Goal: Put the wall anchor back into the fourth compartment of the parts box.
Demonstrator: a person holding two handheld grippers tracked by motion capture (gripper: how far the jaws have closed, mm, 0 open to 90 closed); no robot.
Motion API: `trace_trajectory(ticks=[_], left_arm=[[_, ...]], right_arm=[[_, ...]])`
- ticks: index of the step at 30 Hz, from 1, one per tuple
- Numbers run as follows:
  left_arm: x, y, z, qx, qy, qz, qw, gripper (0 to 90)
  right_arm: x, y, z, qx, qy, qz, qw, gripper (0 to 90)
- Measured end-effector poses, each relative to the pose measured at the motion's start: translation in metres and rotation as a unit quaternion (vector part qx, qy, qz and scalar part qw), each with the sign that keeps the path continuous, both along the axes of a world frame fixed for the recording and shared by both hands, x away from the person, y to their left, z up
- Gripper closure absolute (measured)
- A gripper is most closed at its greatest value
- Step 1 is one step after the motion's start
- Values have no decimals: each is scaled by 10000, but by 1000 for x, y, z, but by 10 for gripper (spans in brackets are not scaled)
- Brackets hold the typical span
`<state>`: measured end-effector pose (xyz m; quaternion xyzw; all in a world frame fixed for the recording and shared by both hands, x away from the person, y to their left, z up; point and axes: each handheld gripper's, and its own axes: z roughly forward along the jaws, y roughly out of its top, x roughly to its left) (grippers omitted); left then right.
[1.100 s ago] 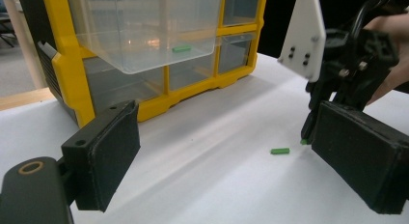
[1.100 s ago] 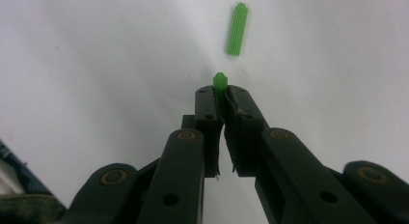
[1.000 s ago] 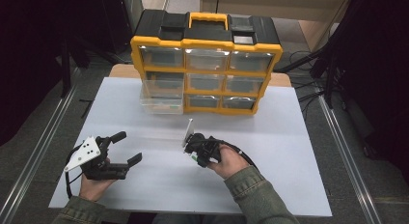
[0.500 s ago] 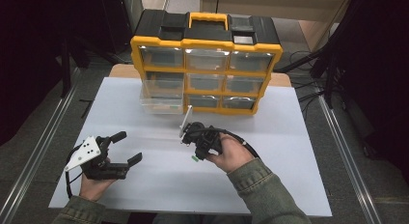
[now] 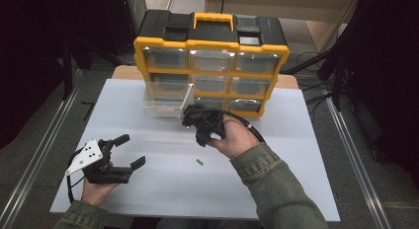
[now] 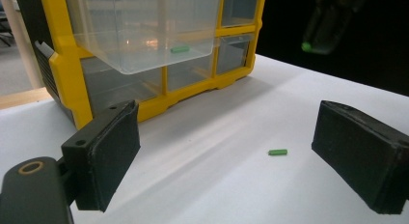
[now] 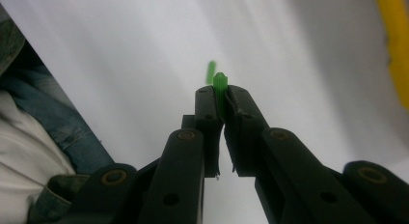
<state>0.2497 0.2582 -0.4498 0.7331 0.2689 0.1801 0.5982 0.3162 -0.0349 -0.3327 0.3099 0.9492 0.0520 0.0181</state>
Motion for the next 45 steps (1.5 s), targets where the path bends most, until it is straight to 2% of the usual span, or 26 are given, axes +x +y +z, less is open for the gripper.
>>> trace_trajectory(ticks=[9, 12, 13, 19, 22, 24, 29, 34, 36, 39, 41, 45], left_arm=[[0, 0, 0, -14, 20, -9, 10000, 90], [-1, 2, 1, -54, 8, 17, 10000, 90], [0, 2, 1, -62, 9, 26, 10000, 90], [2, 1, 0, -72, 17, 29, 10000, 90], [2, 2, 0, -75, 24, 33, 10000, 90], [3, 3, 0, -82, 26, 40, 10000, 90], [3, 3, 0, -123, 35, 42, 9999, 90], [3, 3, 0, -104, 40, 39, 9999, 90], [4, 3, 0, -90, 42, 32, 9999, 90], [4, 3, 0, -69, 35, 11, 10000, 90], [4, 2, -1, -56, 41, 6, 10000, 90], [4, 1, 0, -69, 44, -10, 10000, 90]], right_arm=[[24, 17, 41, 97, -146, 123, 9998, 846], [29, 22, 49, 132, -189, 165, 9996, 846], [36, 28, 56, 152, -220, 170, 9995, 846], [61, 45, 70, 252, -278, 128, 9992, 847], [75, 52, 74, 244, -296, 72, 9992, 846], [84, 59, 74, 143, -376, 19, 9992, 846], [102, 71, 68, 118, -326, 71, 9994, 846], [110, 76, 58, -8, -301, -4, 9995, 845], [110, 76, 60, 48, -305, -29, 9995, 840], [110, 72, 62, 103, -332, -58, 9994, 731], [108, 71, 62, 24, -290, -46, 9996, 653], [103, 68, 68, 94, -395, -149, 9991, 508]])
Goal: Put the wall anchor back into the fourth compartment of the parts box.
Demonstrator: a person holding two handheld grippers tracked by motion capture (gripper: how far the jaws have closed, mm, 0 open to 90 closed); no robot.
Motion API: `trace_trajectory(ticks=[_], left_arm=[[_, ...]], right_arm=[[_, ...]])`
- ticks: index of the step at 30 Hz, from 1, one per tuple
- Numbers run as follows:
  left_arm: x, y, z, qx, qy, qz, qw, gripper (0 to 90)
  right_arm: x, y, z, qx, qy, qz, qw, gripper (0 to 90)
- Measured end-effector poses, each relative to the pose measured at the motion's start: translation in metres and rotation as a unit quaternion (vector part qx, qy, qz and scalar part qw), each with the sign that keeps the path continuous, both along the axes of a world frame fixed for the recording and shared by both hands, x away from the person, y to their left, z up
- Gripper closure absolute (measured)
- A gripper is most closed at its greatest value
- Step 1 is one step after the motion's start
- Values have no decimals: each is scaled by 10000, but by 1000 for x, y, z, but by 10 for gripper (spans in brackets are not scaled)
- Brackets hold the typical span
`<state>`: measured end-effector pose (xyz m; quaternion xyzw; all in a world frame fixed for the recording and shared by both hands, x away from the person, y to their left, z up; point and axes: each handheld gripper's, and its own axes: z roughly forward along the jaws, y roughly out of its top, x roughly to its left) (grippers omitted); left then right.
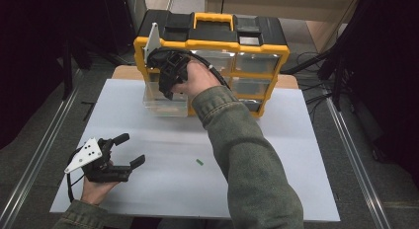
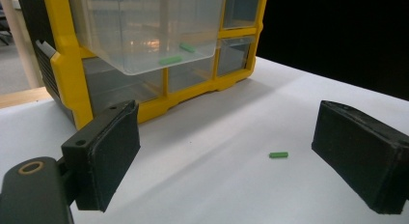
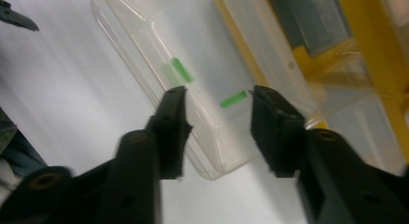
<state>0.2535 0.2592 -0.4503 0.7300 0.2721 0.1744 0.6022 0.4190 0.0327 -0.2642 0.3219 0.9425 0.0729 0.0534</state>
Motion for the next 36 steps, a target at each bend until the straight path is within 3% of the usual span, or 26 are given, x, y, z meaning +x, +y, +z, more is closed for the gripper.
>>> trace_trajectory(ticks=[6, 12, 17, 26, 36], left_arm=[[0, 0, 0, 18, -1, -8, 10000, 90], [-1, 0, 0, 21, 5, -3, 10000, 90], [-1, -1, 0, 36, -5, 9, 10000, 90], [0, -2, 0, 124, -23, 20, 9999, 90], [-1, -3, -1, 144, -30, 15, 9999, 90]], right_arm=[[-14, -10, 9, 98, 12, -122, 9999, 290], [-40, -31, 10, 173, -126, -248, 9995, 265], [-62, -49, 2, 212, -204, -291, 9991, 283], [-85, -68, -38, 169, -100, -398, 9990, 346], [-92, -68, -89, -17, 173, -408, 9990, 332]])
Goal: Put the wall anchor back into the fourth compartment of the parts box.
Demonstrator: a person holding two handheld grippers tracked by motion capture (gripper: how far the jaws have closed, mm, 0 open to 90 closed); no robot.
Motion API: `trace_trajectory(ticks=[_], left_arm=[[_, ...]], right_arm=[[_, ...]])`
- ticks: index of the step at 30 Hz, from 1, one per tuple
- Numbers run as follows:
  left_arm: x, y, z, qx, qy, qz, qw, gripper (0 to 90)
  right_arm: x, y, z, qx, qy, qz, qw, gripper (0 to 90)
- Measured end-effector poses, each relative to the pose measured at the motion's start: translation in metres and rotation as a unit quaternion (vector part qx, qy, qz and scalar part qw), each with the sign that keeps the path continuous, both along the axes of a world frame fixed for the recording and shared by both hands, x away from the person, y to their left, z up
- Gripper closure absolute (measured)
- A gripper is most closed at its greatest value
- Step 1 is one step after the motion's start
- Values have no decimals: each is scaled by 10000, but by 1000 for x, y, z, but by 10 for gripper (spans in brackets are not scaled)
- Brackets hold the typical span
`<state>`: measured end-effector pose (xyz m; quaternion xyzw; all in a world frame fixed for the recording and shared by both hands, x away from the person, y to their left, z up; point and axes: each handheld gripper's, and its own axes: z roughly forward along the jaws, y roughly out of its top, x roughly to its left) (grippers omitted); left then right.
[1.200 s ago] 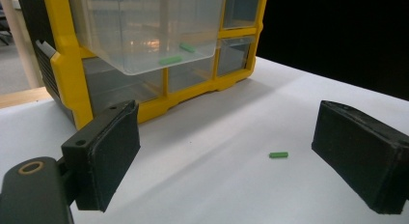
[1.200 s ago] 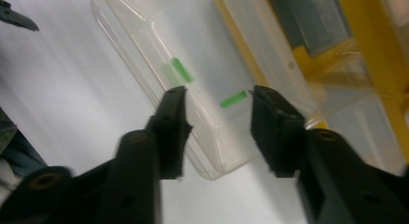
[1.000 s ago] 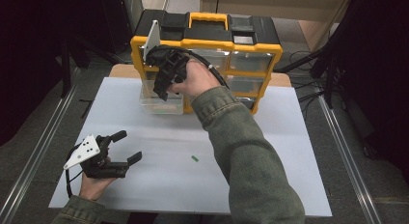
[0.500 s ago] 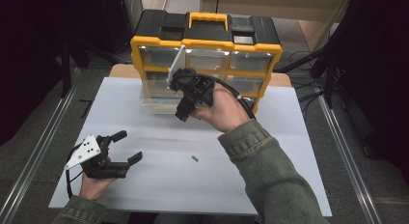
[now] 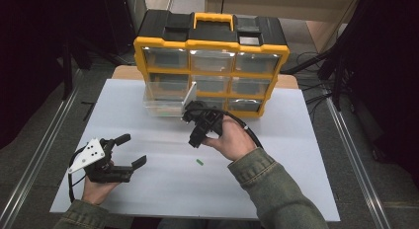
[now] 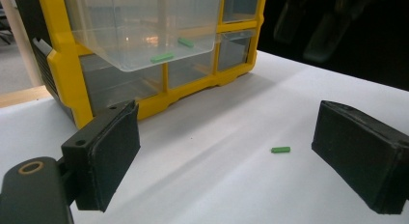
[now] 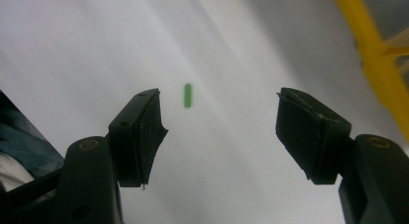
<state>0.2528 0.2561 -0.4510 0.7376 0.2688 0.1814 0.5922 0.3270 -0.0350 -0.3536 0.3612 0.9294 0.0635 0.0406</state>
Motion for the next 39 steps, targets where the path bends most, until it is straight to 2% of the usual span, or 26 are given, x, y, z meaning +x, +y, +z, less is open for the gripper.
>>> trace_trajectory(ticks=[2, 7, 14, 20, 28, 36, 39], left_arm=[[0, 0, 0, 0, -6, 7, 10000, 90], [0, 0, 0, 3, -5, -6, 10000, 90], [0, 0, 0, -4, -4, 5, 10000, 90], [0, 0, 0, 6, -1, -16, 10000, 90], [0, 0, 0, 14, 0, -23, 10000, 90], [0, -1, 0, 8, 21, -34, 10000, 90], [0, 0, 0, -9, 15, -31, 10000, 90]], right_arm=[[-1, 1, -12, -49, 141, -26, 9999, 327], [-2, 3, -37, -196, 273, -38, 9994, 326], [0, 3, -64, -97, 483, -94, 9987, 358], [0, 3, -86, -108, 624, -160, 9979, 376], [-2, 2, -103, -64, 726, -259, 9970, 423], [-3, 7, -107, -76, 741, -235, 9969, 589], [-3, 10, -111, -116, 685, -132, 9975, 636]])
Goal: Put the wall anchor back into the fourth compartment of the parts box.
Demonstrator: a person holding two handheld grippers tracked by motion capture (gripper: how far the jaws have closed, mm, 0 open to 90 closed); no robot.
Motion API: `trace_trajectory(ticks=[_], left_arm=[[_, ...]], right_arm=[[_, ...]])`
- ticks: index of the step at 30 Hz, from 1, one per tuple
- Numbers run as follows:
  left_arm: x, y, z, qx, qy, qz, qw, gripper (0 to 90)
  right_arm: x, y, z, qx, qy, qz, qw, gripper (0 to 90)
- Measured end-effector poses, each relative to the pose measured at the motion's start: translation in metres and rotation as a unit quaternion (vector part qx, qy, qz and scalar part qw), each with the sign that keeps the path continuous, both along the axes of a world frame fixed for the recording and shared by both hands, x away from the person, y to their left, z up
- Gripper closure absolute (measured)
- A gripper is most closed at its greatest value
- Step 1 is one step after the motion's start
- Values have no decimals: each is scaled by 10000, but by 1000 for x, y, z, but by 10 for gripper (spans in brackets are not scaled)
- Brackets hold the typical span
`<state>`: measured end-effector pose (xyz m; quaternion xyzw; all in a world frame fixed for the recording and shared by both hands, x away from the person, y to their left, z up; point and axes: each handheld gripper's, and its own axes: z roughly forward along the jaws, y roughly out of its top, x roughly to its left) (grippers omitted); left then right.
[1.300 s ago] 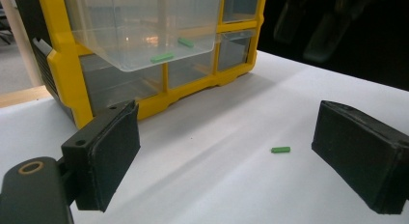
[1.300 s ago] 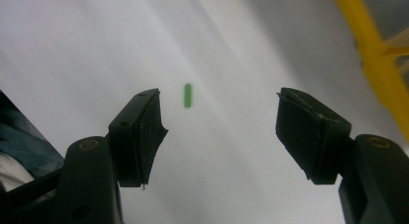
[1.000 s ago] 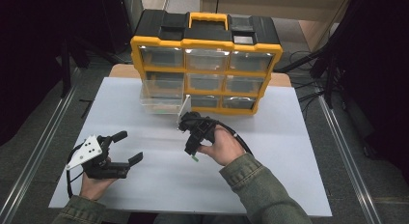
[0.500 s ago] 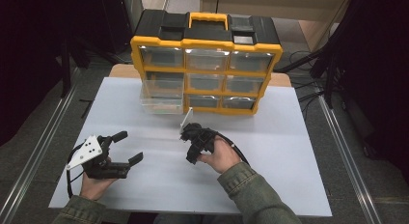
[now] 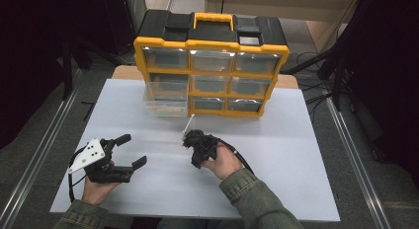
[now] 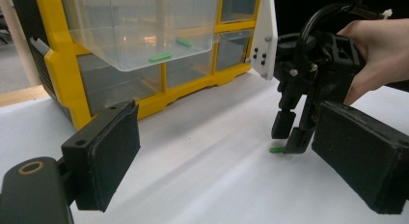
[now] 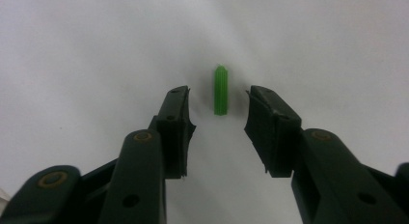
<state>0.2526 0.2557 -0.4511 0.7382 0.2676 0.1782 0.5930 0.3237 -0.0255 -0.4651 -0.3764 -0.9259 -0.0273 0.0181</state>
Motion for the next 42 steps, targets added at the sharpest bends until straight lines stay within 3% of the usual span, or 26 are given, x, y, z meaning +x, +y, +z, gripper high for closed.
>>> trace_trajectory(ticks=[10, 14, 21, 29, 34, 42], left_arm=[[0, 0, 0, 39, 32, -43, 10000, 90], [0, -1, -1, 48, 17, -46, 10000, 90], [0, -1, 0, 24, 20, -25, 10000, 90], [0, -1, 0, 5, 24, -27, 10000, 90], [0, -1, 0, -31, 26, -29, 10000, 90], [1, 0, 0, -56, 29, -35, 10000, 90]], right_arm=[[2, 2, -6, -248, 39, -151, 9996, 846], [1, 2, -6, -305, -97, -35, 9995, 853], [-5, 1, 6, -99, -108, -48, 9999, 854], [-5, -6, 48, 79, -228, 71, 9997, 854], [-2, -4, 87, 249, -412, 140, 9987, 853], [6, 5, 146, 288, -734, 234, 9966, 854]])
